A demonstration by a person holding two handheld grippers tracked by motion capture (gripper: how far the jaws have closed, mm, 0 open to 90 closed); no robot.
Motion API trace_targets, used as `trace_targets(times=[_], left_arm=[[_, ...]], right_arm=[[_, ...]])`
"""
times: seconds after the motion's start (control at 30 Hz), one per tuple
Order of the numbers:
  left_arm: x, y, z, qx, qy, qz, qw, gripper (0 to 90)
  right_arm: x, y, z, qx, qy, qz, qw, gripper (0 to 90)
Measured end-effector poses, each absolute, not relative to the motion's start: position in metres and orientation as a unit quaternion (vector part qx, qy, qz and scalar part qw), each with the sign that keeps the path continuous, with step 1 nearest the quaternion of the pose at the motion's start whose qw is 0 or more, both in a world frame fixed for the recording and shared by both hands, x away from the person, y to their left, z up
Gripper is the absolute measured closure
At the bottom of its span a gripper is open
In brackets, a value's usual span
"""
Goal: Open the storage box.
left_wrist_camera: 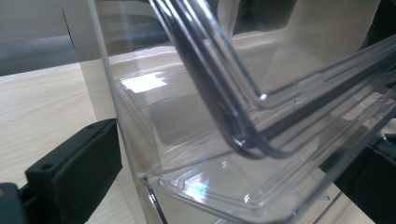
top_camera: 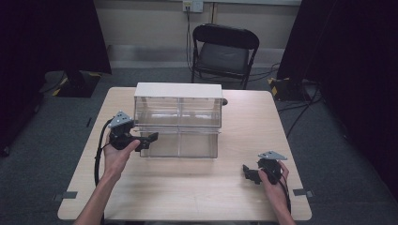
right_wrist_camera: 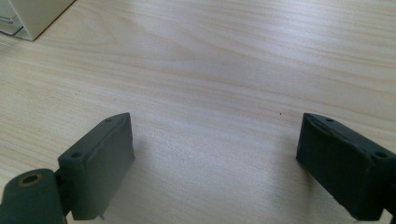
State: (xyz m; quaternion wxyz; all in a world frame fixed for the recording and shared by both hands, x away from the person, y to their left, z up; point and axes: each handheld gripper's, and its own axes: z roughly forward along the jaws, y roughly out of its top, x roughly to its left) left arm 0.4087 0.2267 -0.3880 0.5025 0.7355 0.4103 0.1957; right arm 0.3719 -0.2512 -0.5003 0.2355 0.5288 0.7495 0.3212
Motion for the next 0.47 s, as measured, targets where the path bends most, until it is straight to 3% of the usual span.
trace_targets(times=[0.47], left_arm=[[0.4088, 0.2267, -0.3877, 0.735, 0.41, 0.194, 0.503, 0.0]], right_arm=[[0.3719, -0.2512, -0.5003, 0.529, 0.749, 0.321, 0.236, 10.4]])
